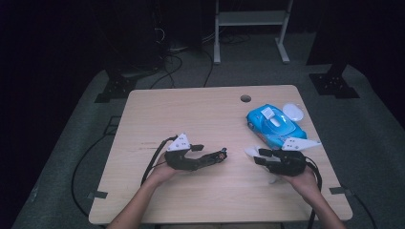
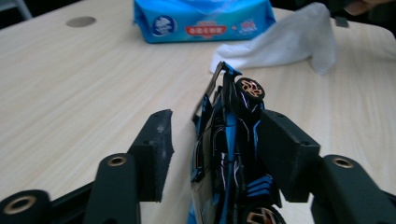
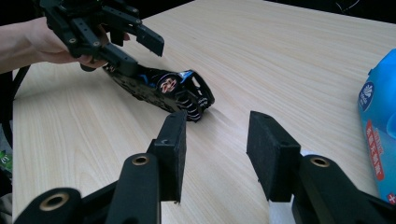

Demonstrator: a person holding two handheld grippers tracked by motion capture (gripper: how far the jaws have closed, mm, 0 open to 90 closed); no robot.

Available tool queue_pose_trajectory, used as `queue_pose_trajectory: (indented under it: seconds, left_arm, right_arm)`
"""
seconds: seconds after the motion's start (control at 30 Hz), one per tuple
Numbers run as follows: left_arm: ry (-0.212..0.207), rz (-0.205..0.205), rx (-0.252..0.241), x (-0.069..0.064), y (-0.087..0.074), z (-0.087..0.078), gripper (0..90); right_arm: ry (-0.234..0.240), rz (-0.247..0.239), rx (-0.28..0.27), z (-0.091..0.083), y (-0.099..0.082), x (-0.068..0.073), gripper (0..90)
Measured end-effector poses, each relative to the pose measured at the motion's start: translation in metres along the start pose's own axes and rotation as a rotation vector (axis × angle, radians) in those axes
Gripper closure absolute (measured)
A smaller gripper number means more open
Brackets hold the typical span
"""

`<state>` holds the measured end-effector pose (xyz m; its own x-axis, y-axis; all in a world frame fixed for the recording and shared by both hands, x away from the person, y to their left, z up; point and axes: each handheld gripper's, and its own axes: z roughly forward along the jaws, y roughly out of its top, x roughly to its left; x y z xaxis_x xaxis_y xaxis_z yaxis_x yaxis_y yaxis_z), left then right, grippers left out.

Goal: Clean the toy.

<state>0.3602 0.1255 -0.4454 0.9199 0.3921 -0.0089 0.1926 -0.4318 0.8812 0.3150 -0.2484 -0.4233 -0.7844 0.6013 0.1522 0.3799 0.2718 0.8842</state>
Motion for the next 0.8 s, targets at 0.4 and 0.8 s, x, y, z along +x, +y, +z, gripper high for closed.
queue_pose_trajectory:
  seconds: [0.4, 0.8]
  left_arm:
    - [-0.01, 0.039, 0.11, -0.011, -0.013, 0.019, 45.1]
    - [-0.017, 0.054, 0.117, -0.013, -0.011, 0.018, 41.5]
  right_arm:
    - [-0.009, 0.004, -0.004, -0.002, 0.001, -0.002, 56.3]
    - [-0.014, 0.011, 0.0, -0.004, -0.001, -0.006, 53.2]
